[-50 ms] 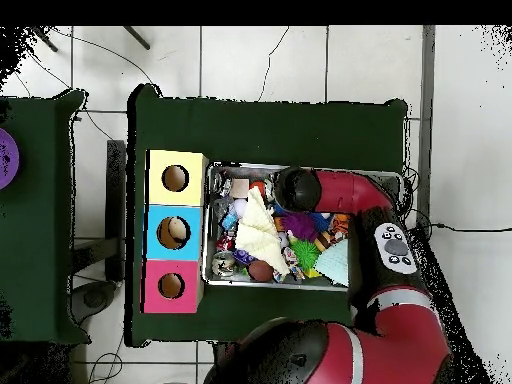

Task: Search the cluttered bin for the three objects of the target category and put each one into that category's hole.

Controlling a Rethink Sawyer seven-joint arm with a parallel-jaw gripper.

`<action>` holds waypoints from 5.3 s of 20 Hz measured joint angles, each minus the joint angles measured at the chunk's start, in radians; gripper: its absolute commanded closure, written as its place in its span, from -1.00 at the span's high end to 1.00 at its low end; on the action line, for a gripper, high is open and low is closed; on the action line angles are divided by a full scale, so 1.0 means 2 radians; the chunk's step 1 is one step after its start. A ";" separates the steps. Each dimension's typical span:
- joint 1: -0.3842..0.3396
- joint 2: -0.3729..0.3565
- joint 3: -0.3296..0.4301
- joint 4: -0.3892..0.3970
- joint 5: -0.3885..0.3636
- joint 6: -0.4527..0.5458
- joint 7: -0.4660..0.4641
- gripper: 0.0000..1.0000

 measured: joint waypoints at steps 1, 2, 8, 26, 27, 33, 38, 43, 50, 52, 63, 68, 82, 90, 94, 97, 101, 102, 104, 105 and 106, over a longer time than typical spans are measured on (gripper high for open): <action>-0.001 -0.001 0.001 0.002 -0.001 -0.002 0.000 1.00; -0.001 -0.001 0.002 0.002 -0.002 -0.004 0.000 1.00; -0.004 -0.001 0.005 0.004 -0.004 -0.005 0.000 1.00; -0.009 0.004 0.014 -0.010 -0.005 0.021 0.000 1.00; -0.009 0.005 0.014 -0.011 -0.005 0.024 0.000 1.00; -0.009 0.005 0.014 -0.012 -0.005 0.025 0.000 -1.00; 0.001 0.005 0.004 -0.015 -0.005 0.024 0.000 -1.00; 0.007 0.005 -0.001 -0.017 -0.005 0.024 0.000 -1.00; 0.008 0.002 -0.001 -0.012 -0.006 0.019 0.000 -1.00; 0.009 0.001 -0.001 -0.009 -0.006 0.014 0.000 -1.00; 0.007 -0.006 0.003 0.016 -0.006 -0.021 0.000 -1.00; 0.006 -0.006 0.003 0.018 -0.006 -0.025 0.000 -1.00; -0.001 -0.015 0.006 0.034 -0.006 -0.035 0.000 -1.00; -0.013 -0.047 0.006 0.085 -0.006 -0.064 0.000 -1.00; -0.013 -0.070 0.006 0.111 -0.005 -0.066 0.000 -1.00; -0.013 -0.082 0.006 0.124 -0.004 -0.066 0.000 -1.00; -0.013 -0.093 0.006 0.139 -0.003 -0.066 0.000 -1.00; -0.013 -0.094 0.006 0.141 -0.002 -0.067 0.000 -1.00; -0.013 -0.096 0.006 0.147 -0.002 -0.068 0.000 -1.00; -0.013 -0.098 0.006 0.151 -0.002 -0.068 0.000 -1.00; -0.013 -0.098 0.006 0.152 -0.002 -0.068 0.000 -1.00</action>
